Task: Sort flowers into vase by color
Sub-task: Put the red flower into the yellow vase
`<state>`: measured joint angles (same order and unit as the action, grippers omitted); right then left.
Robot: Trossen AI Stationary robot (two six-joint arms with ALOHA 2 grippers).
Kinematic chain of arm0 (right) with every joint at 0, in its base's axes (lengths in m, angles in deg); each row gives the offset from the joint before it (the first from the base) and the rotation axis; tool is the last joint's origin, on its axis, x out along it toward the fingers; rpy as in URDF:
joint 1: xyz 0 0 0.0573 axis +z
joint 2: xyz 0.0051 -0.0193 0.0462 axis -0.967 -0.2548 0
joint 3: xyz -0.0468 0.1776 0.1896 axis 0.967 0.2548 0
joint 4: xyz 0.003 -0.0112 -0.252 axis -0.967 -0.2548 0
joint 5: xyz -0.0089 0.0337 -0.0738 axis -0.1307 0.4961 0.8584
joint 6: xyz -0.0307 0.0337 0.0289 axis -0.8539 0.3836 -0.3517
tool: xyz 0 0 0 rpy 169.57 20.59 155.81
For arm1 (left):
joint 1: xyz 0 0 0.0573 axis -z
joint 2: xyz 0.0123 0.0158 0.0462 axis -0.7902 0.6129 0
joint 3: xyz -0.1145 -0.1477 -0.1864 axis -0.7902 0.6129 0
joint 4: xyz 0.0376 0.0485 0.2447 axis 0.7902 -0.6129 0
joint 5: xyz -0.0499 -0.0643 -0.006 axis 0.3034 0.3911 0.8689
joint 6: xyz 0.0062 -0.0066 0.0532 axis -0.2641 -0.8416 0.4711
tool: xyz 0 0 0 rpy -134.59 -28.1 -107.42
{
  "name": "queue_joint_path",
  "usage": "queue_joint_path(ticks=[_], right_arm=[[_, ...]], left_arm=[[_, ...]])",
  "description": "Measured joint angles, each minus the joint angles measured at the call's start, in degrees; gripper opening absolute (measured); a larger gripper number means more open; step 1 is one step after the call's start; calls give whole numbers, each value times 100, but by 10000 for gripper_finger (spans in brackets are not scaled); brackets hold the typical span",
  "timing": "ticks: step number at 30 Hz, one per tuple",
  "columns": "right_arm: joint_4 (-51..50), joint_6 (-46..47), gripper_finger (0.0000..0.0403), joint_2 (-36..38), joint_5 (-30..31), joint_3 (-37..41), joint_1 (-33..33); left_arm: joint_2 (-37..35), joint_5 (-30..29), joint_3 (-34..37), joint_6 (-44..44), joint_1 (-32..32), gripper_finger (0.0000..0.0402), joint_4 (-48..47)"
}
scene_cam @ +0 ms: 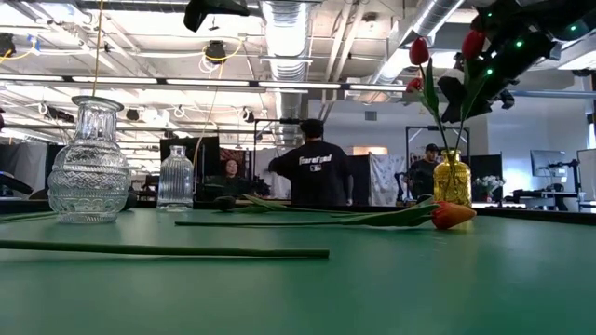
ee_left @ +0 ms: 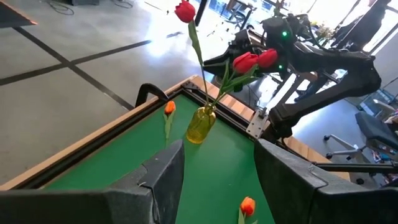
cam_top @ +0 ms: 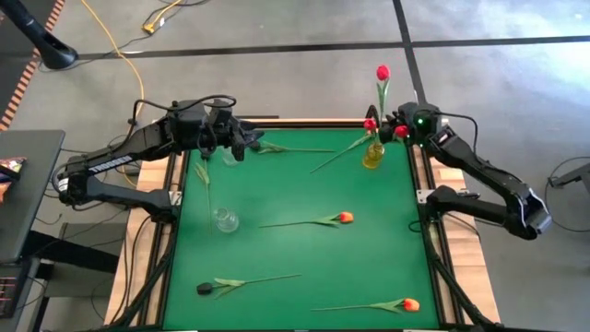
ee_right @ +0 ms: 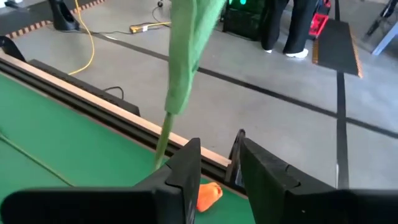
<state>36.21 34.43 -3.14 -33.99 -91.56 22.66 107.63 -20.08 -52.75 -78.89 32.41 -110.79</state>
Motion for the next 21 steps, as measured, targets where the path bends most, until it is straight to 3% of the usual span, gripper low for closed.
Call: queue_joint_path(ticks=[7,10,21], right_arm=[[60,-52,137,2,-111,0,-6],[63,-56,150,4,-436,0,-6],[80,99,274,4,-535,0,-6]], left_arm=[[0,0,0,42,0,180,1],[0,0,0,44,0,180,0],[0,0,0,85,0,180,0]])
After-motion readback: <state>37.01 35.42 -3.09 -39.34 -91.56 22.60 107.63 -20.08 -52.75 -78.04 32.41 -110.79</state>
